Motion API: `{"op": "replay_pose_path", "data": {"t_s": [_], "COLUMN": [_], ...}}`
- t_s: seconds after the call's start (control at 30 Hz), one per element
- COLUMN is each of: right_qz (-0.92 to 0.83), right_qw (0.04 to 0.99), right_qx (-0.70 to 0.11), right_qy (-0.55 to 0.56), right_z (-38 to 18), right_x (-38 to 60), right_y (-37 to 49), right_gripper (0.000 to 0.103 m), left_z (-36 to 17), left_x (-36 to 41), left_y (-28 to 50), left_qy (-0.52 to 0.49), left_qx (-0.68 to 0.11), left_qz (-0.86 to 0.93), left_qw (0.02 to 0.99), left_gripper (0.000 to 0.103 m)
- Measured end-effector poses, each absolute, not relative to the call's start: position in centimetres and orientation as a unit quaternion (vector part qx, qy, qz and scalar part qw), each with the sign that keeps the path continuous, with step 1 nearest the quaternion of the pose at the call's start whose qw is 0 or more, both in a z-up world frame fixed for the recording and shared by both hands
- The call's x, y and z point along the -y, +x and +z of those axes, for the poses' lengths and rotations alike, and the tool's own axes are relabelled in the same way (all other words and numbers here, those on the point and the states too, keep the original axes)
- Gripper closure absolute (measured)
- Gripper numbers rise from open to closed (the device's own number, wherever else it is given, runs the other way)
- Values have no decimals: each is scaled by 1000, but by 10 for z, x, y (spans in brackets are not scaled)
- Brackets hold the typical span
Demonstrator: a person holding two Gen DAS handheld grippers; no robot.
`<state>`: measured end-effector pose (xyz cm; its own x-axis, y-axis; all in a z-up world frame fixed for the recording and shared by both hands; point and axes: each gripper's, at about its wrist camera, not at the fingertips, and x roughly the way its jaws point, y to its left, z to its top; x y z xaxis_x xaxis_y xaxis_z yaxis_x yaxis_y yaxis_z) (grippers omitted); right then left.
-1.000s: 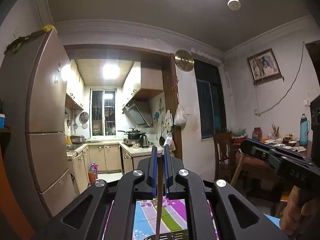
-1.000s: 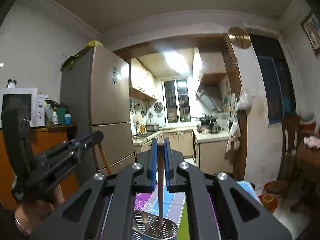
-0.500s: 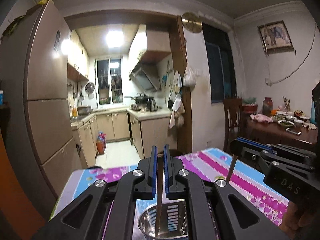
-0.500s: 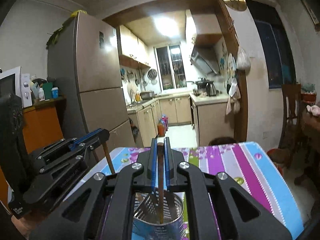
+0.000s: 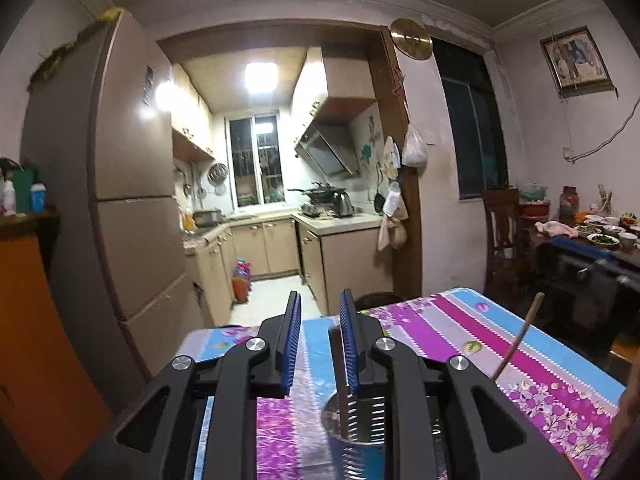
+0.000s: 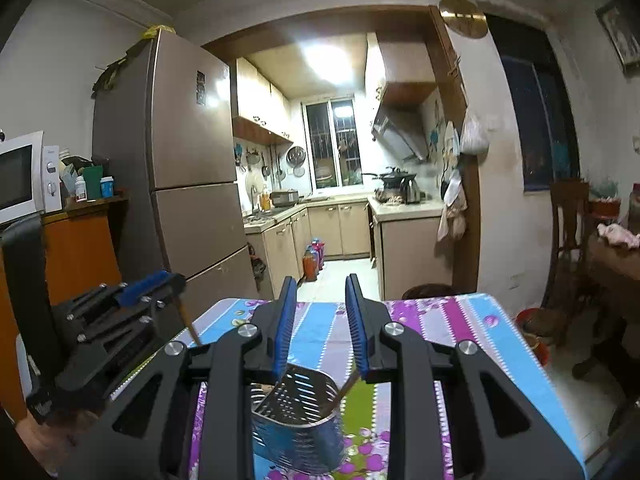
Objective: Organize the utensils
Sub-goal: 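Open the right gripper over the holder while the left gripper releases its chopstick inside, then move both open grippers back over the remaining chopsticks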
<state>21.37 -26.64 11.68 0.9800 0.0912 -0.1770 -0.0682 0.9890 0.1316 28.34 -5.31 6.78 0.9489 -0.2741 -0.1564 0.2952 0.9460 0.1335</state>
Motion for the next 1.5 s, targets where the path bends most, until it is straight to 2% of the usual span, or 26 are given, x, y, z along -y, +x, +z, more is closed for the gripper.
{"op": "replay_pose_path", "data": {"t_s": [0.23,0.4,0.6,0.83,0.97,1.17,1.33,1.5], "right_qz": [35,36,11,-13,-4,39,98,109], "right_qw": [995,994,990,977,965,955,949,947], "right_qx": [-83,-97,-131,-212,-263,-293,-298,-302], "right_qy": [48,14,-43,-24,9,6,-15,-22], "right_z": [122,107,67,9,-21,-47,-61,-69], "right_x": [282,287,293,306,302,271,235,216], "right_y": [161,106,39,-12,-34,-55,-61,-57], "right_gripper": [79,72,68,68,68,68,68,74], "left_z": [72,64,45,4,-32,-87,-105,-113], "left_x": [30,-5,-66,-104,-99,-58,-28,-21], "left_y": [245,195,128,65,36,1,-11,-9], "left_qy": [94,109,104,95,98,101,113,108], "left_qx": [-58,-58,-85,-128,-179,-251,-260,-260], "left_qz": [-107,-100,-96,-100,-130,-215,-250,-245], "left_qw": [988,987,986,982,970,938,926,928], "left_gripper": [81,70,64,59,59,60,60,60]}}
